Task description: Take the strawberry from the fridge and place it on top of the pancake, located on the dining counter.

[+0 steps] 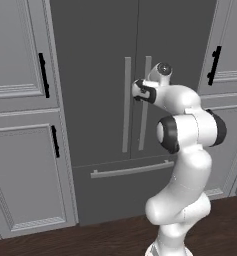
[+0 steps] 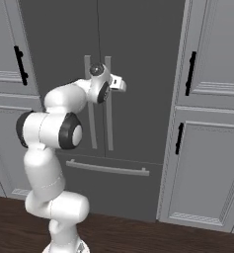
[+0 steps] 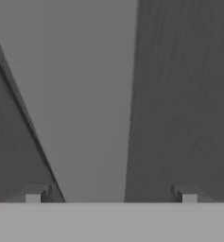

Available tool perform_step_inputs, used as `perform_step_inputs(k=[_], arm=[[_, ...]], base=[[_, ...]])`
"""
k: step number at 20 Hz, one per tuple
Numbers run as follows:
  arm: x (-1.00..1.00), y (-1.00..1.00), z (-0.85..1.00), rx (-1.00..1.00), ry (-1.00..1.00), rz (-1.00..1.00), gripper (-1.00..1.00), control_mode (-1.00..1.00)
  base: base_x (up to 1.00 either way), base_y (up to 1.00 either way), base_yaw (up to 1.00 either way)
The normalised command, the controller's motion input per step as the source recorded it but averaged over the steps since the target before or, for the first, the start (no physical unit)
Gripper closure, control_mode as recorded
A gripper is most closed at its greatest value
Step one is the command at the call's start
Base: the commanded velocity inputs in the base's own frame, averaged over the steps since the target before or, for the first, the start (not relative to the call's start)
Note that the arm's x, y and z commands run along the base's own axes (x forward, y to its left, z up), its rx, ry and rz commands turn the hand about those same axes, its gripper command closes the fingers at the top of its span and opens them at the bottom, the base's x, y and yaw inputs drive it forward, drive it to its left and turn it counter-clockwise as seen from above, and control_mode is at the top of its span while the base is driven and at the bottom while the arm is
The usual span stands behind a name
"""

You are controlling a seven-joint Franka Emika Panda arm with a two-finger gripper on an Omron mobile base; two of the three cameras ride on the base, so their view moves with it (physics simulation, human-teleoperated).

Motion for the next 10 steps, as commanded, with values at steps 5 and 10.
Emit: perform_step_inputs(k=[5, 10], arm=[[0.65, 0.0, -0.06, 0.0, 0.0, 0.0, -1.0, -1.0], [0.6, 0.0, -0.17, 0.0, -0.06, 0.0, 1.0, -1.0]], base=[[0.0, 0.0, 0.0], [0.0, 0.0, 0.0]])
